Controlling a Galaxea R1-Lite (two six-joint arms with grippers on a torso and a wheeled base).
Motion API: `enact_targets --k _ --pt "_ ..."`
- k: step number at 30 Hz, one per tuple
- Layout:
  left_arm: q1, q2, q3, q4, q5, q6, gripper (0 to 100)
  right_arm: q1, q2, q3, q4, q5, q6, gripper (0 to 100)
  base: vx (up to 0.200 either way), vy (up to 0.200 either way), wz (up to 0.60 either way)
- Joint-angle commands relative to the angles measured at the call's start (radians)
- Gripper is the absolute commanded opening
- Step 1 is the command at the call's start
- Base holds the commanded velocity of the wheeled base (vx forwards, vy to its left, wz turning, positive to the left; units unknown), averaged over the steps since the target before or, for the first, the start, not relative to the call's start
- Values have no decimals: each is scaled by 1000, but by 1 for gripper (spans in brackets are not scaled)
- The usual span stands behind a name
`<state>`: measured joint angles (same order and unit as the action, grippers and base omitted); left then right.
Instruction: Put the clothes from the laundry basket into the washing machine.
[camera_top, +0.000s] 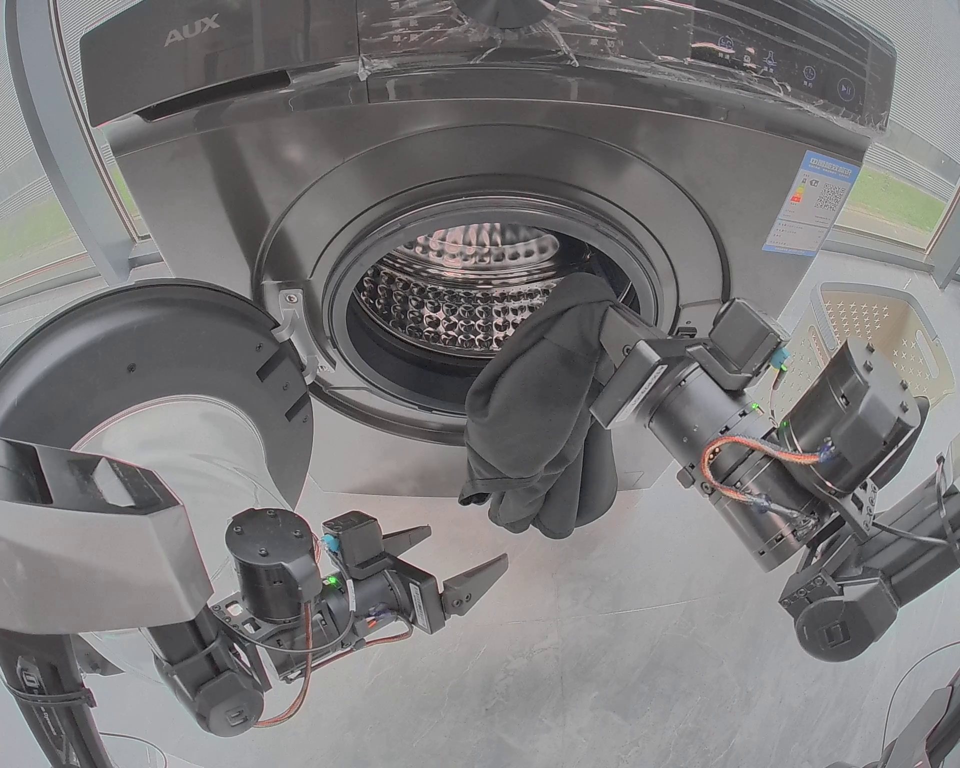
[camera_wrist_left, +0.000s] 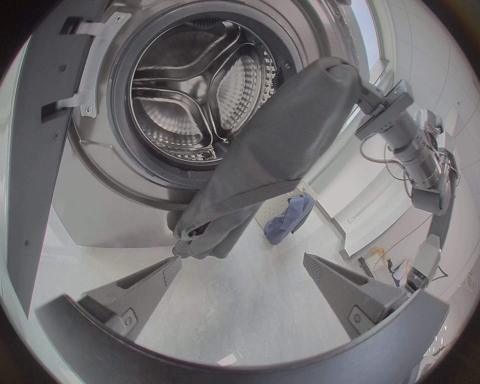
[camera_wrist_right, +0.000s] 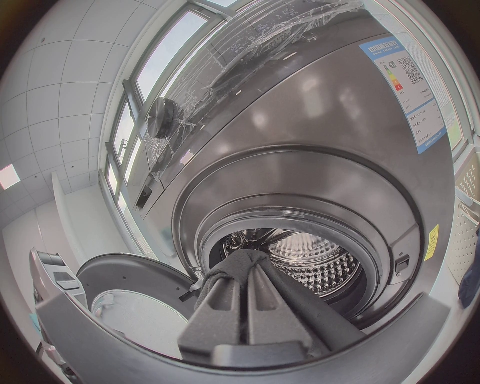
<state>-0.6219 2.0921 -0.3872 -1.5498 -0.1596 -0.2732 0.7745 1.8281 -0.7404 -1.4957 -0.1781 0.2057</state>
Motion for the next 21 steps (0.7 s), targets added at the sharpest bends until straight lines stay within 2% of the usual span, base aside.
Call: enact_targets --k 1,12,20,21 --pt "28 72 -56 0 0 -1 100 14 -13 15 -4 0 0 0 0 0 0" --pt "83 190 -231 0 -1 0 100 28 -12 18 -4 0 -2 0 0 0 0" --pt "83 244 -271 0 -8 3 100 37 -15 21 -6 0 -2 0 0 0 0" --pt "87 259 -289 0 -9 14 100 40 -23 21 -4 0 -2 0 0 0 0"
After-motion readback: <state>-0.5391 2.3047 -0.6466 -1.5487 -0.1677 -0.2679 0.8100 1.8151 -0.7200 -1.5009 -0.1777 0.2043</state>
